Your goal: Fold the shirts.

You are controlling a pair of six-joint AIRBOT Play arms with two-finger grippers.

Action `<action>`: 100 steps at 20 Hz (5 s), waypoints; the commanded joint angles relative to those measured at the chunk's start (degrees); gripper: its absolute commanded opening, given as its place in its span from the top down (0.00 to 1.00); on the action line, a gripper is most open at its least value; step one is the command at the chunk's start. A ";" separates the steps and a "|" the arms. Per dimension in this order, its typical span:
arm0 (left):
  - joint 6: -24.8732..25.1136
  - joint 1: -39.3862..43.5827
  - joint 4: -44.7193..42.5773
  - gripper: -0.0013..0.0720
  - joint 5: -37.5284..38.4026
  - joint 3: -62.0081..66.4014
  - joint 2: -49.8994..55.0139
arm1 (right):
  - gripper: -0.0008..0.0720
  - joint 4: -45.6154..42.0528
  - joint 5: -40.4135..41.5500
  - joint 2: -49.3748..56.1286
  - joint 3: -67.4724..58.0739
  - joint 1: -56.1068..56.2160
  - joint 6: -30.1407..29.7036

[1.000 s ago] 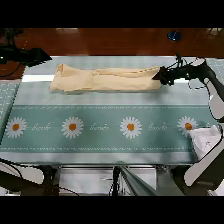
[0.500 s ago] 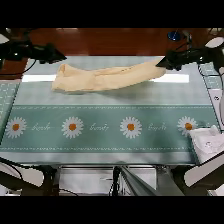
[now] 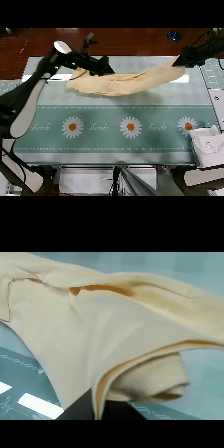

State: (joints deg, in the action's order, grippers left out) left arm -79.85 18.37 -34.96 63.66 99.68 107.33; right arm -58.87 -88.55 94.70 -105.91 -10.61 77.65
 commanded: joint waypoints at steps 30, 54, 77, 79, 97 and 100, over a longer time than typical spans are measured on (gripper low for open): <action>4.22 -17.51 -3.04 0.94 2.19 0.09 -23.17 | 0.97 -4.35 5.18 -15.19 9.33 12.33 3.78; 13.46 -29.22 -6.47 0.94 21.40 -14.03 -37.53 | 0.33 25.88 50.40 3.21 9.90 35.45 -1.27; 16.37 -25.09 -10.49 0.70 17.84 -17.86 -20.50 | 0.18 15.23 31.65 -10.19 48.41 -2.08 -3.72; 16.37 -25.24 -10.51 0.70 17.81 -17.86 -23.10 | 0.18 21.31 34.91 -7.32 48.41 0.94 -5.49; 16.41 -25.27 -10.56 0.72 17.99 -17.86 -36.39 | 0.97 36.46 39.12 1.40 45.55 14.71 -9.53; 17.84 -25.24 -10.58 0.72 17.94 -17.86 -36.35 | 0.98 35.60 29.40 -6.01 40.35 11.28 -10.14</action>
State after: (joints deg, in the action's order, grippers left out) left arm -63.31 -6.85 -45.52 81.67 81.82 71.29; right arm -23.55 -50.63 93.54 -61.91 2.83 68.86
